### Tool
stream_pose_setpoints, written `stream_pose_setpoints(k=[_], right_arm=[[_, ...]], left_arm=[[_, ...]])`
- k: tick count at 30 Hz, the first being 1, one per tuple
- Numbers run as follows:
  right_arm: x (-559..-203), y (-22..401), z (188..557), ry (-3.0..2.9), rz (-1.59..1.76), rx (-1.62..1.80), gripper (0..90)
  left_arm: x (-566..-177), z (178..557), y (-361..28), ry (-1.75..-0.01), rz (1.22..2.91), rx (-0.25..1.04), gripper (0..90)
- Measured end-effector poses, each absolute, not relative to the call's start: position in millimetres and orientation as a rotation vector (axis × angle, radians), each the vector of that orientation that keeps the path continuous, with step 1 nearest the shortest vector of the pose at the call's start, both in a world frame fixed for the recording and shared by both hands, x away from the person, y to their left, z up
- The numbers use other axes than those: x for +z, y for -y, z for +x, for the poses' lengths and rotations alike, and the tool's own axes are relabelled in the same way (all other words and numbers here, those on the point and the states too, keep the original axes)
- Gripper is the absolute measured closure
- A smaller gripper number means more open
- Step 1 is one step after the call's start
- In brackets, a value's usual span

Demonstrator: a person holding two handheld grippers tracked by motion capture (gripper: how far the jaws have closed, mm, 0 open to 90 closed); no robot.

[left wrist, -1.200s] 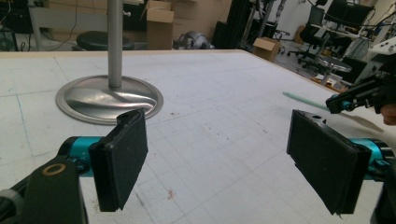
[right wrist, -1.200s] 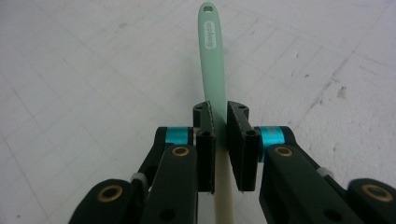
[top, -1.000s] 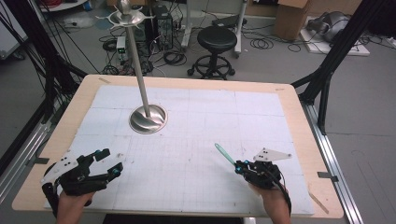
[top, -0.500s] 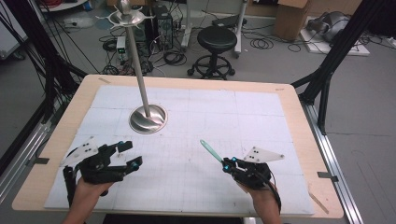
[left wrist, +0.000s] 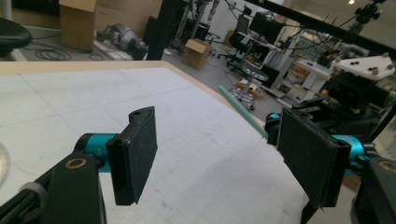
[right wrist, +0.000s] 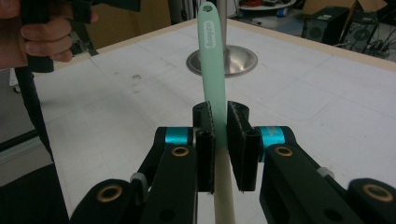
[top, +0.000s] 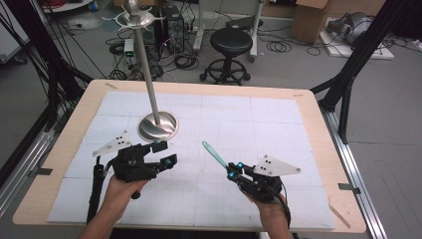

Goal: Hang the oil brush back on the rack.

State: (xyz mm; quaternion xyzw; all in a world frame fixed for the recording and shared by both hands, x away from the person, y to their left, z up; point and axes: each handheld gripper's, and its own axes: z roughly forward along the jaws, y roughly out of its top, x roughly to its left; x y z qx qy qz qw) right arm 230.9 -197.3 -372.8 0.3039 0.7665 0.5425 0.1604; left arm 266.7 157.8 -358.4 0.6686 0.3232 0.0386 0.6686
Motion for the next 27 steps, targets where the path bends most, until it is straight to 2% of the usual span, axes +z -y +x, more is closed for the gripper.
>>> stream_pose_setpoints(k=[19,27], right_arm=[[-364.4,165.4,234.2,-2.151,0.802,1.607,81.6],[-365.5,158.2,232.3,-2.136,0.786,1.614,81.6]], left_arm=[[-355.4,273.7,-126.7,-0.809,1.462,0.015,37.4],[-357.5,278.5,-121.2,-0.863,1.452,0.002,37.4]])
